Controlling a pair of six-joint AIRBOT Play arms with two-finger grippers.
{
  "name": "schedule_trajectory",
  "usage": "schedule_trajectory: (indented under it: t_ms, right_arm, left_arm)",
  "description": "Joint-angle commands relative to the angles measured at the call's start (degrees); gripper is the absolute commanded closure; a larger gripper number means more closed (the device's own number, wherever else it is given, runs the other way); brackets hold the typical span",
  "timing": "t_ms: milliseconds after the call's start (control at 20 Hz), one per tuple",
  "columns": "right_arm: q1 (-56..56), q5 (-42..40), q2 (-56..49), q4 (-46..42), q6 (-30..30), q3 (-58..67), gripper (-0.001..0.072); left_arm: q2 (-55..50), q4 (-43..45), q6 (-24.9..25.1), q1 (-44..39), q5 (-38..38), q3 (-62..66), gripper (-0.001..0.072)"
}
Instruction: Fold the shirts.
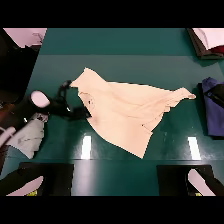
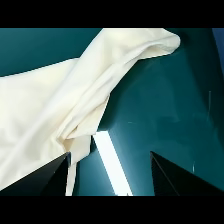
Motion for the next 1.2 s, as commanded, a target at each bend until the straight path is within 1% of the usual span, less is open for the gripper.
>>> schedule_trajectory:
  t_ms: [0, 150, 250, 350, 450, 800, 950, 1150]
  right_arm:
    - [-1.33, 0.85, 0.04, -0.07, -0.07, 0.00, 0.0137]
    - [0.59, 0.42, 0.00, -0.11, -1.77, 0.00, 0.0137]
    - [2.21, -0.24, 0.00, -0.11, -1.97, 0.00, 0.0137]
    - [3.30, -0.83, 0.00, -0.11, -1.97, 0.00, 0.0137]
    - [3.67, -1.31, 0.00, -0.04, -1.97, 0.00, 0.0137]
    - [3.67, -1.46, 0.00, -0.04, -1.95, 0.00, 0.0137]
    - [3.67, -1.53, 0.00, -0.02, -1.95, 0.00, 0.0137]
    - [3.67, -1.51, 0.00, -0.02, -1.95, 0.00, 0.0137]
  left_arm:
    - [3.28, -4.17, -8.74, -12.13, 7.98, -9.22, 0.0116]
    - [3.28, -4.15, -14.97, -21.86, 14.58, -10.58, 0.0115]
    - [3.28, -4.07, -19.93, -25.86, 19.71, -10.58, 0.0116]
    - [3.28, -3.87, -23.63, -27.54, 21.77, -10.67, 0.0116]
    - [3.28, -3.98, -25.44, -27.82, 21.33, -11.13, 0.0115]
    - [3.28, -5.03, -25.07, -27.82, 19.54, -11.87, 0.0115]
    - [3.28, -5.25, -26.95, -27.80, 22.23, -13.79, 0.0115]
    - [2.54, -7.82, -26.97, -27.82, 29.31, -13.90, 0.0116]
